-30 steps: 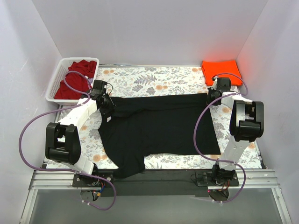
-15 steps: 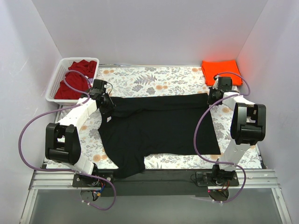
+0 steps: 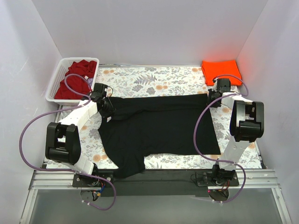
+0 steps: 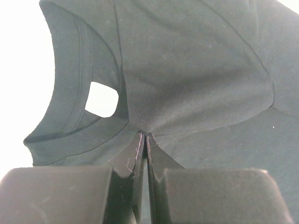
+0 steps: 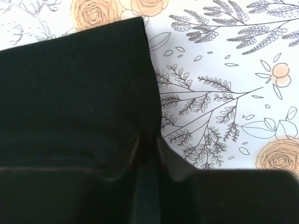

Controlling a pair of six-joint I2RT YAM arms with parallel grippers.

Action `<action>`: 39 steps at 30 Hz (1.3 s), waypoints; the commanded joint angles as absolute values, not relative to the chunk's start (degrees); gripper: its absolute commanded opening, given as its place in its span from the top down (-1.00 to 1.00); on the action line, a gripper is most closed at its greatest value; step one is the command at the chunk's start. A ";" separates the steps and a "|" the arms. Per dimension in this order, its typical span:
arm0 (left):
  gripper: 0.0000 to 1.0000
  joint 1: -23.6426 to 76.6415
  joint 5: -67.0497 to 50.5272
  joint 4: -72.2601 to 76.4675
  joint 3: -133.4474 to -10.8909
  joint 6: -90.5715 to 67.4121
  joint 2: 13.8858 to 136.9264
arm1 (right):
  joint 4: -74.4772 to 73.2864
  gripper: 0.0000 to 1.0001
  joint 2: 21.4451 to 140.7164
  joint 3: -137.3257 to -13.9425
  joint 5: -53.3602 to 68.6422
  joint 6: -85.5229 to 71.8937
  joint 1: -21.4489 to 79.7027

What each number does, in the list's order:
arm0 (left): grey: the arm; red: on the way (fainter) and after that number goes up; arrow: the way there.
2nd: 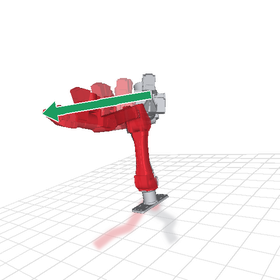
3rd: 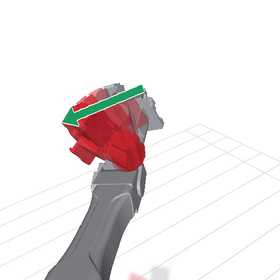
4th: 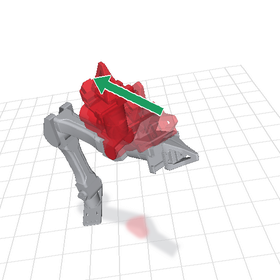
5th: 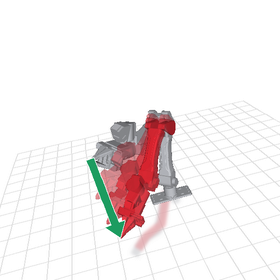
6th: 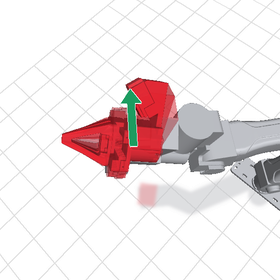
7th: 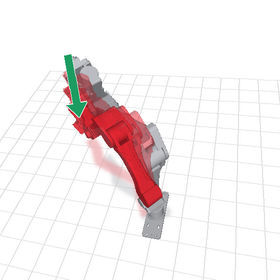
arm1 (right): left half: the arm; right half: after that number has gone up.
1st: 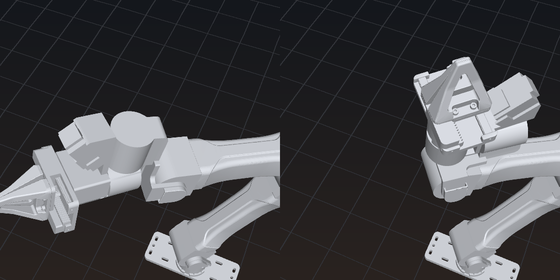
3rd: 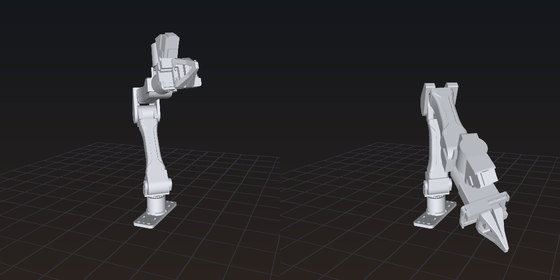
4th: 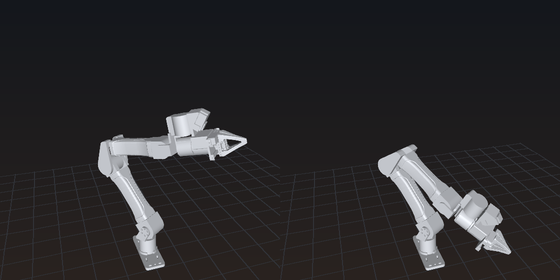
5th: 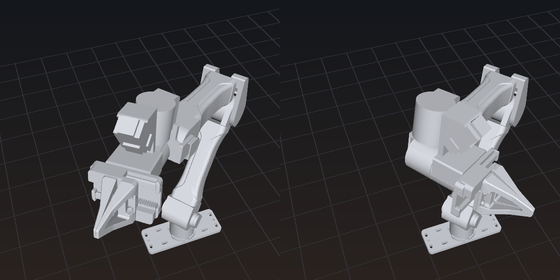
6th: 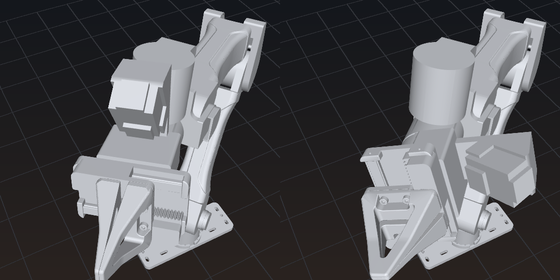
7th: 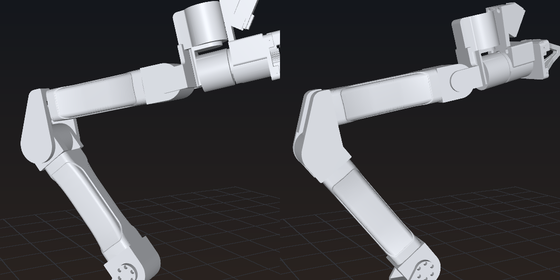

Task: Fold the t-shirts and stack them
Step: Fold the tshirt

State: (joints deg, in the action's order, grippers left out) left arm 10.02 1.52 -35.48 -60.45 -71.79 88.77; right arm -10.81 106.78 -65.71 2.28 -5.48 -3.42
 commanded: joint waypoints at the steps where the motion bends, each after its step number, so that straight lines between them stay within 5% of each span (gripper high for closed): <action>1: 1.00 9.67 1.59 -33.84 -59.15 -71.63 88.42 | -14.15 0.43 107.06 -66.88 2.02 -5.45 -3.69; 11: 1.00 9.58 0.09 -33.84 -61.52 -71.28 89.56 | -19.60 -0.22 99.76 -70.40 1.14 -5.63 -3.25; 18: 1.00 9.67 0.88 -34.63 -63.89 -70.93 90.53 | -20.39 -0.19 96.24 -69.35 1.05 -4.66 -2.46; 27: 1.00 9.67 1.84 -35.07 -64.60 -70.31 89.65 | -13.28 0.11 97.46 -65.13 9.23 -7.03 -2.37; 39: 1.00 9.67 5.27 -35.68 -64.86 -70.05 89.73 | -7.30 0.17 105.90 -64.16 7.74 -9.32 -4.22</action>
State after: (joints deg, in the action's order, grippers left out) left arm 9.96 2.90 -34.83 -63.18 -70.74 91.15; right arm -10.90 104.33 -64.73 7.51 -8.08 -3.31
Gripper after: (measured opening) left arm 0.014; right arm 0.420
